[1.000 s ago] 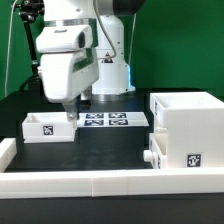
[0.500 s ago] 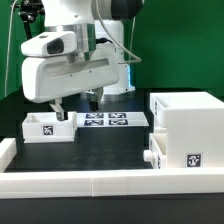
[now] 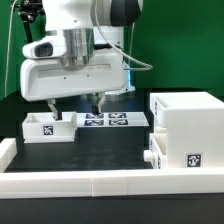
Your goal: Assemble drawer
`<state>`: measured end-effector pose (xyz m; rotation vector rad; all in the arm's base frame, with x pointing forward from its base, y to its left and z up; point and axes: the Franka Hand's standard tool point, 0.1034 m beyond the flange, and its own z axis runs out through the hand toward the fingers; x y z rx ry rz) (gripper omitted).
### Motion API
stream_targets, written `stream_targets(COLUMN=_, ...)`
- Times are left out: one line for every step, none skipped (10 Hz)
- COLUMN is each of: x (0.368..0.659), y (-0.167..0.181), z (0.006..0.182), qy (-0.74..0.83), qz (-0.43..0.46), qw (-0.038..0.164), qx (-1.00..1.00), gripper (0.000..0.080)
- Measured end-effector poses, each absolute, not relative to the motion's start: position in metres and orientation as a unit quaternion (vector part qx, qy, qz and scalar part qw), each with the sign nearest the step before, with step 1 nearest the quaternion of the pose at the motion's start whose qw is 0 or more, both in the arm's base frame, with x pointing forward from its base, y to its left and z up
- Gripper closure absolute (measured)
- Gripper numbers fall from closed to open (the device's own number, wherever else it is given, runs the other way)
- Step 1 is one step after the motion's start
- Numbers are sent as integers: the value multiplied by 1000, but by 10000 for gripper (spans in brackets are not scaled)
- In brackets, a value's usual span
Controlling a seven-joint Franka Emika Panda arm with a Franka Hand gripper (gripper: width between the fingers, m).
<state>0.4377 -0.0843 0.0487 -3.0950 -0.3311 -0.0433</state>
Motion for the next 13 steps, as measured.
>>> stream_targets(x=433, y=-86, z=47, qy=-68, qz=-8, qw=16, qx=-998, gripper=151)
stream_targets(x=429, y=-91, z=45, qy=-25, qz=-2, qw=20, qx=-999, gripper=151)
stream_targets(x=427, y=-91, z=46, qy=-25, qz=-1, qw=20, qx=-999, gripper=151)
stream_targets(x=422, y=-92, z=46, qy=-22, qz=1, qw=21, qx=-1000, gripper=151)
stream_targets(x=418, y=-96, z=47, qy=-16, qz=3, qw=20, qx=-1000, gripper=151)
stream_targets(x=419, y=-95, z=46, qy=-18, qz=2, qw=20, qx=-1000, gripper=151)
stream_targets(x=420, y=-94, z=46, qy=-20, qz=2, qw=20, qx=-1000, gripper=151)
stream_targets(x=419, y=-94, z=46, qy=-20, qz=2, qw=20, qx=-1000, gripper=151)
stream_targets(x=419, y=-94, z=46, qy=-21, qz=3, qw=20, qx=-1000, gripper=151)
stream_targets(x=419, y=-94, z=46, qy=-21, qz=3, qw=20, qx=-1000, gripper=151)
stream_targets(x=417, y=-92, z=45, qy=-18, qz=3, qw=20, qx=-1000, gripper=151)
stream_targets(x=409, y=-85, z=40, qy=-18, qz=10, qw=21, qx=-1000, gripper=151)
stream_targets(x=399, y=-79, z=35, qy=-20, qz=13, qw=21, qx=-1000, gripper=151)
